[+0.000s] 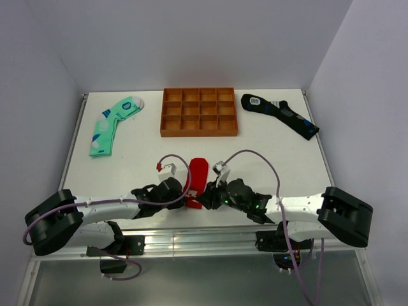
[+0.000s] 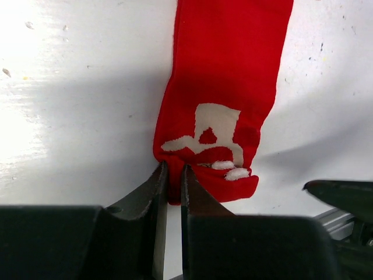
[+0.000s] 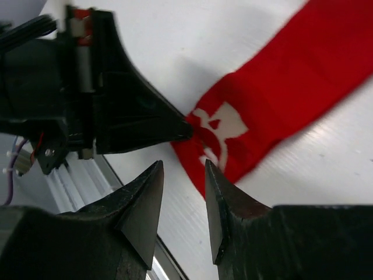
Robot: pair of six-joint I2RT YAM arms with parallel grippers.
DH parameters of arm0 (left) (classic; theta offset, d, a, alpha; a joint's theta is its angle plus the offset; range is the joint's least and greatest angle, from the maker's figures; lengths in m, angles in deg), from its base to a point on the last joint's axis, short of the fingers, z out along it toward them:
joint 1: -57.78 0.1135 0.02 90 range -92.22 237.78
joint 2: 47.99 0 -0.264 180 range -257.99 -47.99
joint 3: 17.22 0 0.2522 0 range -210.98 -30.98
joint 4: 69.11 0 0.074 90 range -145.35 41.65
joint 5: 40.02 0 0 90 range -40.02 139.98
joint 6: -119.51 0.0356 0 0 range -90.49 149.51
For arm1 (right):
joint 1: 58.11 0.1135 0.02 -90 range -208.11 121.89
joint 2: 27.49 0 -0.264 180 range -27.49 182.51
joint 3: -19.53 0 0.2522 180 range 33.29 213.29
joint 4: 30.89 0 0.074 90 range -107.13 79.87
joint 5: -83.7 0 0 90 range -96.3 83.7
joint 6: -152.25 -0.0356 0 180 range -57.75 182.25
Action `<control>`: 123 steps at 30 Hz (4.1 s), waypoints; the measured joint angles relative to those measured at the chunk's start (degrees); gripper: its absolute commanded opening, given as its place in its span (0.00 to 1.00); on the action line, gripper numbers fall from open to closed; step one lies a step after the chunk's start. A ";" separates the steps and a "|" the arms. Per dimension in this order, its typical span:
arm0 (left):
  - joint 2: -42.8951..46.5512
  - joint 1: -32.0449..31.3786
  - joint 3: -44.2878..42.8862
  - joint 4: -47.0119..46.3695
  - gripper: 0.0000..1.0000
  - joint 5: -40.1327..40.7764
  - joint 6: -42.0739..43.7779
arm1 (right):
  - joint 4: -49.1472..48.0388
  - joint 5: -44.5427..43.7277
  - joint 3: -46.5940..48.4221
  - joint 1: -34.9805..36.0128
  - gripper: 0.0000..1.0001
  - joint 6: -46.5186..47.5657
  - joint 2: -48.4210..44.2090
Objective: Roll the socks
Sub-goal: Roll the sock at the center of the board.
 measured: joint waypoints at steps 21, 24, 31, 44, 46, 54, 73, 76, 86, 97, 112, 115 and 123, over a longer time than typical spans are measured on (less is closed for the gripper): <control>-2.10 3.50 -1.92 0.96 0.00 -10.12 1.16 | -28.24 -0.59 -3.52 5.35 0.38 4.04 18.01; -2.08 4.35 -1.92 1.14 0.00 -11.43 1.38 | -28.24 -0.79 -3.54 6.38 0.38 4.46 18.03; -1.86 5.66 -1.92 1.79 0.00 -13.60 2.49 | -28.65 -1.84 -3.80 7.85 0.37 4.66 19.78; -1.86 6.21 -1.92 1.88 0.00 -14.47 2.67 | -27.43 -5.46 -4.59 9.77 0.35 4.63 20.41; -1.86 6.27 -1.92 1.88 0.00 -14.58 2.69 | -27.39 -6.23 -4.59 10.23 0.35 4.66 20.65; -1.86 6.82 -1.92 1.92 0.00 -15.61 3.48 | -27.52 -11.41 -4.55 13.29 0.35 4.63 21.66; -1.86 10.58 -1.92 3.15 0.00 -21.33 5.40 | -24.22 -21.94 -2.56 19.76 0.40 4.24 22.43; -1.86 10.78 -1.92 3.19 0.00 -21.70 5.40 | -22.77 -24.04 -1.81 20.81 0.41 3.91 22.45; -1.86 11.87 -1.92 3.61 0.00 -23.04 5.64 | -18.60 -30.82 1.90 24.20 0.45 3.72 24.55; -0.87 13.84 -1.92 5.44 0.00 -24.48 6.80 | -14.95 -36.22 6.38 26.14 0.43 3.56 27.87; 0.31 16.28 -0.46 4.94 0.00 -26.86 7.34 | -10.95 -42.56 10.80 27.85 0.36 3.32 31.32; 0.57 16.83 -0.22 4.92 0.00 -27.45 7.69 | -10.71 -43.23 11.19 28.06 0.34 3.32 31.69; 3.15 17.16 1.68 4.42 0.00 -28.72 7.58 | -10.73 -40.74 9.20 27.21 0.24 1.29 29.42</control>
